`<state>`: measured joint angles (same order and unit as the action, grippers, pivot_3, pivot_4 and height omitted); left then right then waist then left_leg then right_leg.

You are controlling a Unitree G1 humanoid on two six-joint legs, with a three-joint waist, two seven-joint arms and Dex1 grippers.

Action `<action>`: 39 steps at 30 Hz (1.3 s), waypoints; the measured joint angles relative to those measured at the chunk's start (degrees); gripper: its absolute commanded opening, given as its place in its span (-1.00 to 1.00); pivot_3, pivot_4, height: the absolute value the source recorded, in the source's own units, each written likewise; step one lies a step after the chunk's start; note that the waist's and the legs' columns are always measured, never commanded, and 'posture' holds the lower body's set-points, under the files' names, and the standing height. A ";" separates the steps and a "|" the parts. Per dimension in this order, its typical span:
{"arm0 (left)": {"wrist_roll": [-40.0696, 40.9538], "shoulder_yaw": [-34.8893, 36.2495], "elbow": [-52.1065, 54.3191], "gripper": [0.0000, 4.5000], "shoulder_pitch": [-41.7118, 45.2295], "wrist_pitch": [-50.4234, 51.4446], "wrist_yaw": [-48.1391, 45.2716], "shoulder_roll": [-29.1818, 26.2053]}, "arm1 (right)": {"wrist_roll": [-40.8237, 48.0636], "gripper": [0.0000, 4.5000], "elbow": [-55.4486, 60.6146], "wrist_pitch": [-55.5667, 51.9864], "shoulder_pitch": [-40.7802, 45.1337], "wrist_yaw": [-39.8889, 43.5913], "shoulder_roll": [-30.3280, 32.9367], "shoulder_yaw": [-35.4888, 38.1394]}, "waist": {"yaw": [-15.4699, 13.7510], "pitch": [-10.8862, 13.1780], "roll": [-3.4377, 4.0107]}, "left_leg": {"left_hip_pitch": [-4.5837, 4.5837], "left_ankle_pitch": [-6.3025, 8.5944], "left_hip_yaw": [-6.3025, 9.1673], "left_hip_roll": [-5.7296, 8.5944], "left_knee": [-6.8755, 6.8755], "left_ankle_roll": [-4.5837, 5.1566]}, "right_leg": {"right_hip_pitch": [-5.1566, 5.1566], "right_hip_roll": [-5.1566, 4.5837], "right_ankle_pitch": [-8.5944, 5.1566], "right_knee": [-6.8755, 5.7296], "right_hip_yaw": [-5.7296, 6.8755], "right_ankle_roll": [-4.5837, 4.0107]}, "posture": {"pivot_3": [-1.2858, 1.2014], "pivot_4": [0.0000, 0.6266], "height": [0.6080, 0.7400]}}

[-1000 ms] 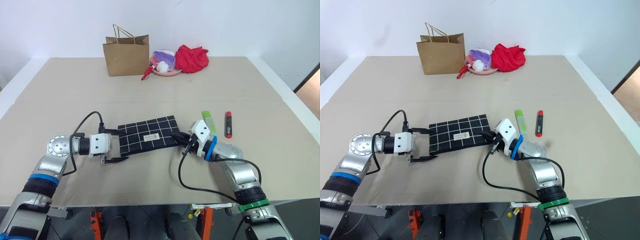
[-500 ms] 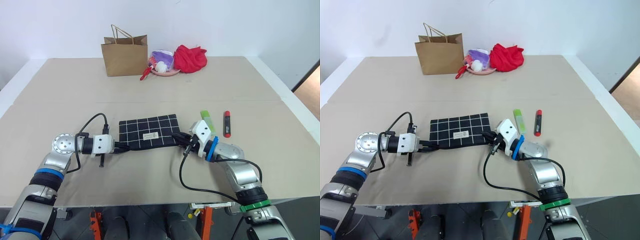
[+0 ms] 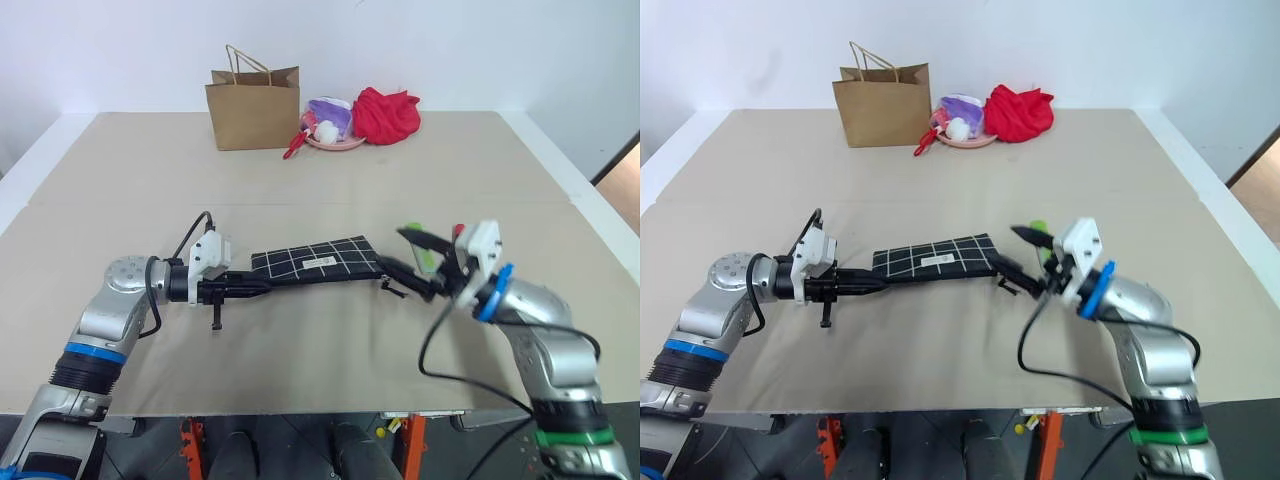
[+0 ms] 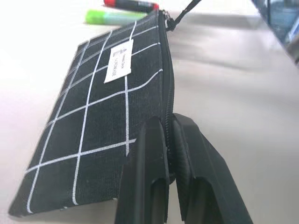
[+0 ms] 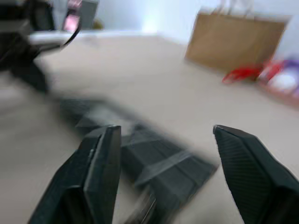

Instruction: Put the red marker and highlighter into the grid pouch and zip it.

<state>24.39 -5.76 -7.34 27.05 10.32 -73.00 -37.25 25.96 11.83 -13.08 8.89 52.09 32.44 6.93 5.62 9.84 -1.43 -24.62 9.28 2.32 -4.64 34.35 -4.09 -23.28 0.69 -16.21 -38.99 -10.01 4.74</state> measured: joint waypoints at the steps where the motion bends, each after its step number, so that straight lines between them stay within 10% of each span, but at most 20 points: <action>1: 0.12 0.09 0.04 -1.00 -0.14 0.37 0.09 0.01 | 0.30 0.49 0.18 -0.29 -0.96 0.25 0.16 0.06 | 0.04 0.00 0.01 | 0.01 0.00 0.00 0.00 0.02 0.00 | 0.01 0.00 0.01 0.00 0.00 0.00 | 0.03 -0.52 1.00; 19: 0.35 0.11 4.09 -1.00 -2.75 2.62 1.05 0.07 | 2.04 0.49 2.94 -1.18 -5.35 3.86 3.19 -0.25 | 0.12 0.02 0.00 | 0.07 -0.07 0.05 0.00 0.04 -0.10 | 0.05 0.00 0.10 0.00 0.04 -0.07 | 0.03 -0.52 1.00; 27: 0.49 0.22 4.79 -1.00 -2.75 2.77 1.68 0.14 | 1.24 -0.98 2.66 -1.43 -4.27 4.03 3.39 -2.21 | 0.11 0.02 0.00 | 0.06 -0.07 0.08 0.01 0.05 -0.10 | 0.05 0.00 0.09 0.00 0.05 -0.07 | 0.03 -0.52 1.00; 39: 0.84 0.64 5.51 -1.00 -2.75 3.59 2.32 0.39 | -0.89 -0.98 1.35 0.51 -3.97 5.39 3.68 -2.64 | 0.10 0.02 0.00 | 0.06 -0.07 0.11 0.01 0.05 -0.10 | 0.05 0.00 0.09 0.00 0.08 -0.07 | 0.03 -0.52 1.00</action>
<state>25.23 -5.13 -1.83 24.30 13.91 -70.68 -36.86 25.08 13.19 -12.57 4.92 57.48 36.12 4.29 5.72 9.86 -1.43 -24.56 9.21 2.42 -4.63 34.40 -4.19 -23.22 0.69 -16.11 -39.00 -9.93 4.68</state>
